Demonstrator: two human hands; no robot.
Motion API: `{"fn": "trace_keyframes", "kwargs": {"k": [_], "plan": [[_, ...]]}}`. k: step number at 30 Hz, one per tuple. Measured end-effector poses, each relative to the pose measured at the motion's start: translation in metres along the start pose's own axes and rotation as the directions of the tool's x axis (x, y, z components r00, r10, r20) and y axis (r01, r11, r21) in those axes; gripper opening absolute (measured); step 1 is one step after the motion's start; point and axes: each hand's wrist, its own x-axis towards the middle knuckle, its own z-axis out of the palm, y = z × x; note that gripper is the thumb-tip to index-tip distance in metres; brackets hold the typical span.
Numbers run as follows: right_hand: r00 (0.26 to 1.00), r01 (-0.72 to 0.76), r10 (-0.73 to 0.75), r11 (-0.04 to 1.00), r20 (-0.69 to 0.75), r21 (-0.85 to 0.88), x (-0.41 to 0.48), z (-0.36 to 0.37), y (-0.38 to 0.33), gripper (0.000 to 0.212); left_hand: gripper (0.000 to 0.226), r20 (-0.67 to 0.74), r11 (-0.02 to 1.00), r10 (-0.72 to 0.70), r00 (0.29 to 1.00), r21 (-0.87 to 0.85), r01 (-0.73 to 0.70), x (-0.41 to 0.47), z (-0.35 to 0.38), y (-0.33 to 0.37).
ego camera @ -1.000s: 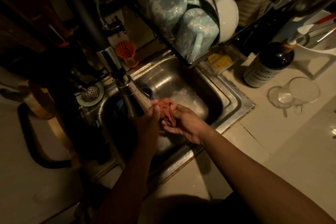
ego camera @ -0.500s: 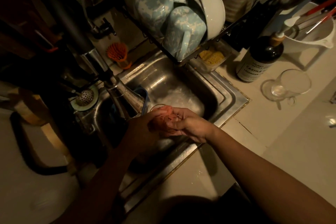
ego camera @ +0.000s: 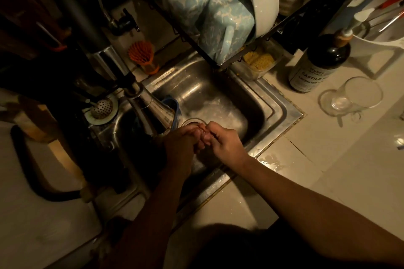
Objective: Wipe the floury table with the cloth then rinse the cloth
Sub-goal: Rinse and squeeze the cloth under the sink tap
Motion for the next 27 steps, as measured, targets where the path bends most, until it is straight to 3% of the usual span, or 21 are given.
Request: {"fn": "trace_keyframes", "kwargs": {"k": [5, 7, 9, 11, 13, 16, 18, 19, 21, 22, 23, 25, 27], "plan": [[0.978, 0.179, -0.165, 0.978, 0.132, -0.105, 0.007, -0.008, -0.001, 0.013, 0.032, 0.042, 0.994, -0.093, 0.995, 0.064, 0.090, 0.015, -0.005, -0.022], [0.977, 0.177, -0.158, 0.975, 0.143, -0.135, 0.005, -0.007, 0.006, 0.007, 0.028, 0.059, 0.990, -0.137, 0.989, -0.005, 0.138, 0.015, -0.004, -0.030], [0.991, 0.089, -0.075, 0.989, 0.114, -0.122, 0.002, -0.002, 0.010, 0.019, 0.030, 0.031, 0.967, -0.199, 0.980, -0.155, 0.201, 0.014, -0.001, -0.027], [0.993, -0.113, 0.112, 0.993, 0.031, 0.019, 0.002, 0.003, 0.006, 0.020, 0.028, 0.016, 0.919, -0.257, 0.966, -0.304, 0.250, 0.011, 0.005, -0.018], [0.953, -0.284, 0.300, 0.930, -0.035, 0.235, 0.002, 0.007, 0.005, 0.031, 0.019, 0.019, 0.872, -0.249, 0.968, -0.431, 0.233, 0.006, 0.014, -0.010], [0.888, -0.435, 0.453, 0.768, 0.081, 0.469, 0.001, 0.009, -0.001, 0.055, 0.016, -0.001, 0.876, -0.106, 0.994, -0.473, 0.093, 0.001, 0.017, -0.010], [0.836, -0.519, 0.508, 0.608, 0.209, 0.600, 0.003, 0.006, -0.011, 0.053, 0.008, 0.087, 0.905, -0.008, 0.996, -0.423, 0.044, 0.003, 0.008, -0.016], [0.813, -0.543, 0.519, 0.509, 0.266, 0.668, 0.005, 0.002, -0.016, 0.048, 0.016, 0.147, 0.926, 0.000, 0.989, -0.373, 0.055, 0.005, 0.002, -0.019], [0.789, -0.555, 0.505, 0.340, 0.350, 0.759, 0.009, -0.007, -0.022, 0.039, 0.037, 0.249, 0.990, 0.025, 0.968, -0.142, 0.011, 0.005, -0.009, -0.020], [0.790, -0.550, 0.491, 0.305, 0.367, 0.777, 0.011, -0.010, -0.023, 0.039, 0.038, 0.276, 0.996, 0.083, 0.958, 0.001, -0.087, 0.001, -0.013, -0.016], [0.791, -0.556, 0.483, 0.311, 0.376, 0.771, 0.012, -0.012, -0.024, 0.042, 0.033, 0.273, 0.963, 0.175, 0.946, 0.154, -0.223, -0.003, -0.017, -0.011], [0.793, -0.580, 0.481, 0.406, 0.375, 0.706, 0.012, -0.012, -0.026, 0.039, 0.026, 0.226, 0.777, 0.375, 0.899, 0.451, -0.438, -0.002, -0.028, -0.001], [0.813, -0.574, 0.428, 0.480, 0.394, 0.664, 0.010, -0.013, -0.026, 0.028, 0.037, 0.248, 0.681, 0.454, 0.856, 0.522, -0.513, -0.003, -0.040, 0.018]]}}
